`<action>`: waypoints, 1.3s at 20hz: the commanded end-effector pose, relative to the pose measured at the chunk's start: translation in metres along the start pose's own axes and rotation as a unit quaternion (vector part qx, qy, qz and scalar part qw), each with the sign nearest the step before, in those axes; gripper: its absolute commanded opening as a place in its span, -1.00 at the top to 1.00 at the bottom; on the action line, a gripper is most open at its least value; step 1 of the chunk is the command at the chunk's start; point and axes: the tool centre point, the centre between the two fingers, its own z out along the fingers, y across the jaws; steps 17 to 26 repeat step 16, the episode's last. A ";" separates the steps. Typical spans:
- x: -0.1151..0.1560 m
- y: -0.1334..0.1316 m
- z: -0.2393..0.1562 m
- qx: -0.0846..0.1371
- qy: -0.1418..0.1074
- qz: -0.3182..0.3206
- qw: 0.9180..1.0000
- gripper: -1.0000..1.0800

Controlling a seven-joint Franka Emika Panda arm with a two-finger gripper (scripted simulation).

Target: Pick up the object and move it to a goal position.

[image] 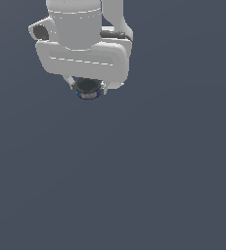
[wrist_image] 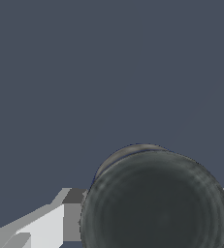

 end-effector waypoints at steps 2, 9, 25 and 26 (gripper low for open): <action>0.002 -0.002 -0.023 0.000 0.000 0.000 1.000 1.00; 0.005 -0.004 -0.049 0.000 0.000 0.000 1.000 1.00; 0.006 -0.005 -0.056 0.000 0.000 0.000 1.000 1.00; 0.006 -0.005 -0.056 0.000 0.000 0.000 1.000 1.00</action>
